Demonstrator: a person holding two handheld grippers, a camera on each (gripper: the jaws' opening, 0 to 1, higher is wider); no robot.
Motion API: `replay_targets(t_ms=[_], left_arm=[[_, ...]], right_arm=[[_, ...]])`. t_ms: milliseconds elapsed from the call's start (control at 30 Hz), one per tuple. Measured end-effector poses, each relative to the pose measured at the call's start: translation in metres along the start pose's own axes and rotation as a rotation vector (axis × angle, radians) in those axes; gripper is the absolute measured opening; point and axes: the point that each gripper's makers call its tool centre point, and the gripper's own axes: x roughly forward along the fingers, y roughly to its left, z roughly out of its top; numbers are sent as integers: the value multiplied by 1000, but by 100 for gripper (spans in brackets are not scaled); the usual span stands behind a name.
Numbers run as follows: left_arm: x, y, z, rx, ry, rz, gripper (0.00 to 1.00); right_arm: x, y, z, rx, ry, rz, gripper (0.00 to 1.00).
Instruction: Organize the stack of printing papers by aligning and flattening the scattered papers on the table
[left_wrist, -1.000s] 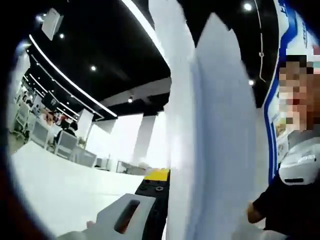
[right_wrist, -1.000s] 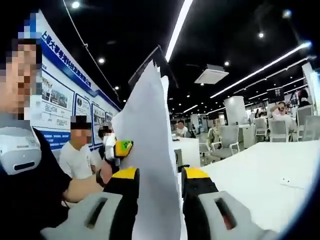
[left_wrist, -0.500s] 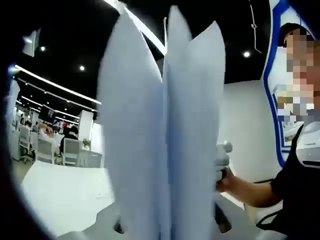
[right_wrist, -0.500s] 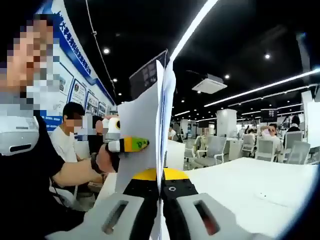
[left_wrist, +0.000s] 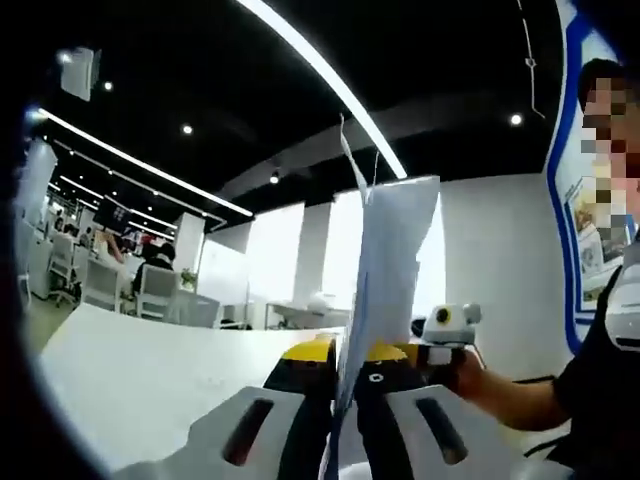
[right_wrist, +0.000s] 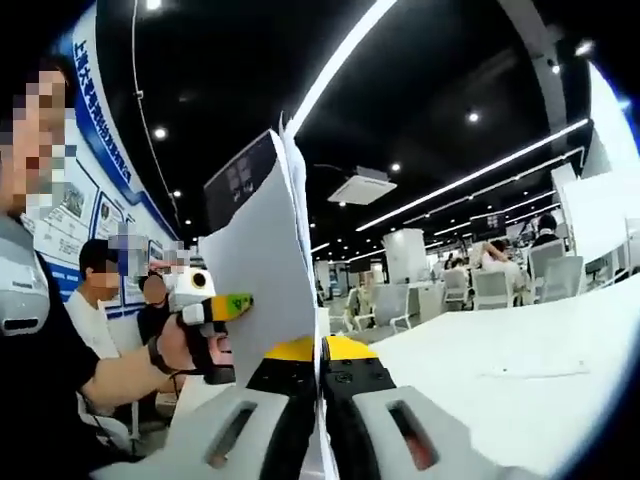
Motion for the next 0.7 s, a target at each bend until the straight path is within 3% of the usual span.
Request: replay_targets(t_ms=[100,200,267,367,400,467,500,600,700], left_arm=[[11,8,16,15,-43,54,9],[18,7,25,7,-81,45,10],[22,9,18,-16,-68,42,10],[20,8,-4,-21,-16,46,12],[18,7,-10,-37,-11,47,16],[17,2,-15,-163,-49,20,27],[17,1,-19,-174,-48,10,28],[18,2,-29,-125,-4,31,28],[18,4,-27,-93,-2,51,28]], right_arm=[[4,3,4,-76,-10,-35,0],[5,3,4,-70,-5,-41,0],[4,1,3,-86,-4,-45,0],[-2,-6,-13,-147,62,-66,1],[-4,-5,-20,-171,88,-55,5],[-8,-11,-31,-131,142,-90,15],[-7,-11,-30,-132,134,-85,20],[-8,-10,-29,-117,131,-75,21],[-9,-9,-26,-106,123,-62,23]])
